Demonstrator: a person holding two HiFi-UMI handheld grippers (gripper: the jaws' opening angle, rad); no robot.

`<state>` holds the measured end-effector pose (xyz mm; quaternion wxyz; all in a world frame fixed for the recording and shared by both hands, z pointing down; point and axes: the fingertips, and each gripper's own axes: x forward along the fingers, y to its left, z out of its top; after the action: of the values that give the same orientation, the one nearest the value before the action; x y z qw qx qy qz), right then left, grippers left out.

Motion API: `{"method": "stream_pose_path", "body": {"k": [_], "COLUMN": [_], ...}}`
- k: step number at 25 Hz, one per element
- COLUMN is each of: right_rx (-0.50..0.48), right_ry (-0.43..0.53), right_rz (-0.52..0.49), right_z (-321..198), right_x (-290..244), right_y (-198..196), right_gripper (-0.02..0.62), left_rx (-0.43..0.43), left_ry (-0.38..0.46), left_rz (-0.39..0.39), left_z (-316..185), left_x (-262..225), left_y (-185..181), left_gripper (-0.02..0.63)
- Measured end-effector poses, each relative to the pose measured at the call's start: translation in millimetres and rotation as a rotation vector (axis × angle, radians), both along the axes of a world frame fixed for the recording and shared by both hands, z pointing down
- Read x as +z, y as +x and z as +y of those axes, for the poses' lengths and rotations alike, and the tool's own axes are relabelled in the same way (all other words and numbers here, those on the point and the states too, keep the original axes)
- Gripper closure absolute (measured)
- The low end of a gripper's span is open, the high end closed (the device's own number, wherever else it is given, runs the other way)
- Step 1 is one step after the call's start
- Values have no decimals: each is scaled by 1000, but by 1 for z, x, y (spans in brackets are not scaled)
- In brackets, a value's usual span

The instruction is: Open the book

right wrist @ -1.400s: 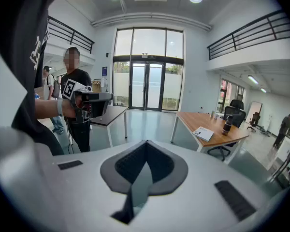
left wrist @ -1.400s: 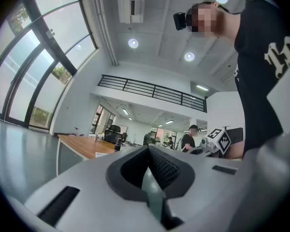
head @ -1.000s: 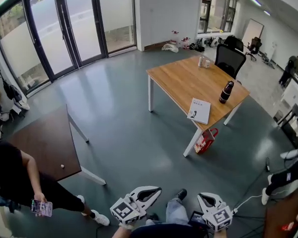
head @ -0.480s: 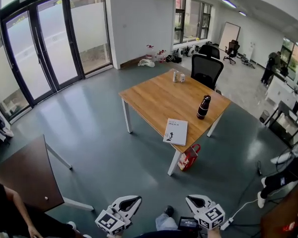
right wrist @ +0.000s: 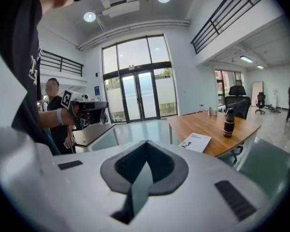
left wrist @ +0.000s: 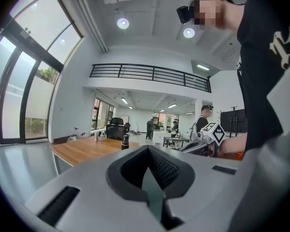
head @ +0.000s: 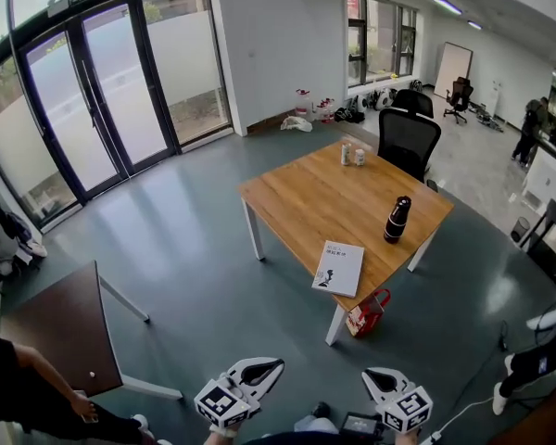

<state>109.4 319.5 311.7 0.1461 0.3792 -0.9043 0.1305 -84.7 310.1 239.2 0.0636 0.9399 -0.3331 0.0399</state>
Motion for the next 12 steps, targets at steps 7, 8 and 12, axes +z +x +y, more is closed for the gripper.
{"method": "stream_pose_path", "body": {"k": [7, 8, 12], "right_rx": [28, 25, 11], "right_ry": [-37, -38, -60], "right_rz": [-38, -41, -67], "right_z": [-36, -42, -65], "right_x": [21, 23, 32], "right_y": [50, 53, 64], "right_gripper": [609, 609, 609], "left_rx": [11, 8, -4], "left_ry": [11, 12, 24], "left_rz": [-26, -31, -41], "left_z": [-35, -40, -54], "left_x": [-7, -4, -3], "left_y": [44, 47, 58], "left_gripper": [598, 600, 598]}}
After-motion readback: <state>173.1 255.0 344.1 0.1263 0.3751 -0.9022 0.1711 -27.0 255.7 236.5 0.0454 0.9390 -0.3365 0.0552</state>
